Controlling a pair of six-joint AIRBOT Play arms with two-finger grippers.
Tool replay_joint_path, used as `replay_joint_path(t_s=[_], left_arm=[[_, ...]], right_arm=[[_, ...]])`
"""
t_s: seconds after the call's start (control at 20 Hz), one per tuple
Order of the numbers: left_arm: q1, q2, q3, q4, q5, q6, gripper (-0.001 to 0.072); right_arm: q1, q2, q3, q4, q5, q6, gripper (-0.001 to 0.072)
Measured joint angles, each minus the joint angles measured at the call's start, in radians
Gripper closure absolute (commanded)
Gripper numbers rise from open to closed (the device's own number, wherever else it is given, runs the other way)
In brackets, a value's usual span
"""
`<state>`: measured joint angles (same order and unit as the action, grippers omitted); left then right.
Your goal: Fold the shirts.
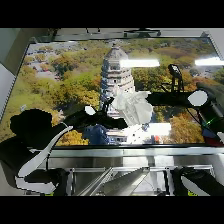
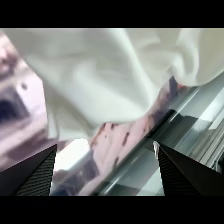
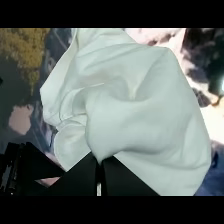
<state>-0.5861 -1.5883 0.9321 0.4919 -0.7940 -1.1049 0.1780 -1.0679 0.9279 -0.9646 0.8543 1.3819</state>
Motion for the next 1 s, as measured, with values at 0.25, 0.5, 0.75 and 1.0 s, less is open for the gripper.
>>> replay_joint_path(t_s=[0.25, 0.5, 0.75, 1.0], left_arm=[[-0.017, -0.059, 0.108, -0.008, 0.061, 0.004, 0.0466], [-0.021, -0.148, 0.220, -0.011, -0.078, 0.007, 0.0701], [0.050, -0.076, 0.331, -0.010, -0.251, 0.003, 0.0701], [0.228, 0.180, 0.559, -0.013, -0.423, -0.079, 0.0681]], right_arm=[[0.000, -0.001, 0.000, 0.000, 0.000, 0.003, 0.0695], [-0.002, -0.001, 0.000, -0.001, 0.010, -0.005, 0.0696], [-0.058, 0.043, 0.052, 0.005, 0.039, -0.016, 0.0696], [-0.228, 0.177, 0.204, 0.035, 0.172, -0.009, 0.0695]])
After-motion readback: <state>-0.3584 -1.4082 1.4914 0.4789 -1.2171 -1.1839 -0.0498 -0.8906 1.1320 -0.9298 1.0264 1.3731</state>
